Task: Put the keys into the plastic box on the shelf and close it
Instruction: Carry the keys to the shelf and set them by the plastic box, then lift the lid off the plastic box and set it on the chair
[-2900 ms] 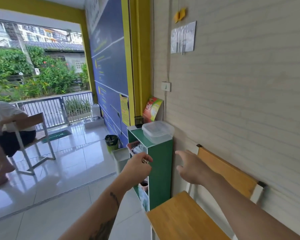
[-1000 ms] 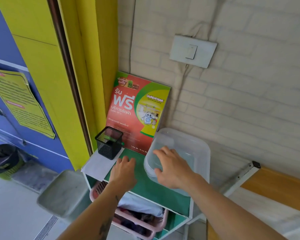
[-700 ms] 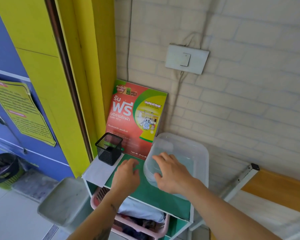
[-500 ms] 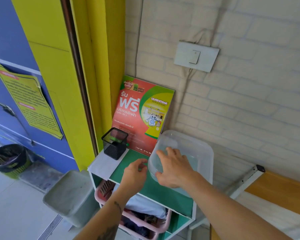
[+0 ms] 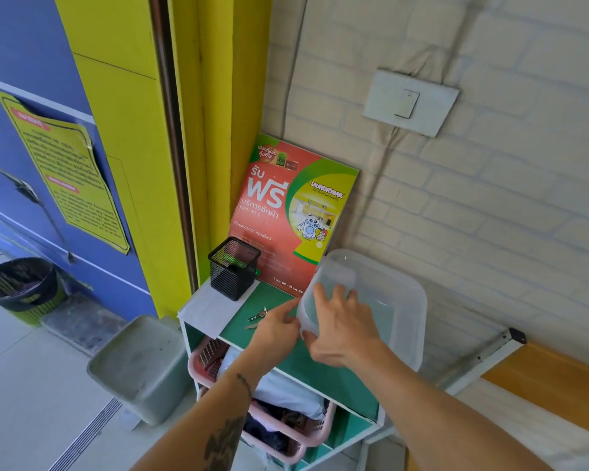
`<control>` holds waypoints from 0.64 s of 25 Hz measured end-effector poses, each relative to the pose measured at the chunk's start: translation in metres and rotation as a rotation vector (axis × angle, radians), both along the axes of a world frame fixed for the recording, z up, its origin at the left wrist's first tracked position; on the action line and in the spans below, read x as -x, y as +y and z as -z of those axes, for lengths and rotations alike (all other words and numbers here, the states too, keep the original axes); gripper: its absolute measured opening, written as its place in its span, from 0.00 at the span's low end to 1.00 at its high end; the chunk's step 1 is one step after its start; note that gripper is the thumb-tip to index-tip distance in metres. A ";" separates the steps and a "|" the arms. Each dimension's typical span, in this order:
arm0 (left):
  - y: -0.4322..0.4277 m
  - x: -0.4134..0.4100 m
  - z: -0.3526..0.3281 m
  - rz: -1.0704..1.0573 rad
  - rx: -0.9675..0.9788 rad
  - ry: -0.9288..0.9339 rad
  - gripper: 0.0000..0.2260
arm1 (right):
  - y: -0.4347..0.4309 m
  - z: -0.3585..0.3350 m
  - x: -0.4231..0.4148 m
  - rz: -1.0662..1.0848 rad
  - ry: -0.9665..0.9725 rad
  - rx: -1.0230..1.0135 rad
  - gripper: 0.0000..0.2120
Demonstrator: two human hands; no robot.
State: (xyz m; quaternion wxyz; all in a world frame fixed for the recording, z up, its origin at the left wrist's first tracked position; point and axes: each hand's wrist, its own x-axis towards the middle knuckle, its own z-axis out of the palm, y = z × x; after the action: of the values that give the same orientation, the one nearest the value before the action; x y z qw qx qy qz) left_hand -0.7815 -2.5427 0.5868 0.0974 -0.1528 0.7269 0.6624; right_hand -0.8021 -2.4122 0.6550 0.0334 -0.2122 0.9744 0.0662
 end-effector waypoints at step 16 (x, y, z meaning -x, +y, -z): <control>-0.002 -0.006 -0.024 0.000 -0.030 -0.045 0.24 | 0.006 -0.051 0.016 -0.218 0.040 0.011 0.26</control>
State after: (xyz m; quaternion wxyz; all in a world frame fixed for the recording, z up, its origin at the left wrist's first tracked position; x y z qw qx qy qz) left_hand -0.7752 -2.5448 0.6109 0.1161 -0.1663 0.7143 0.6698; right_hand -0.8185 -2.4063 0.7061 0.0055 -0.3159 0.9463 0.0684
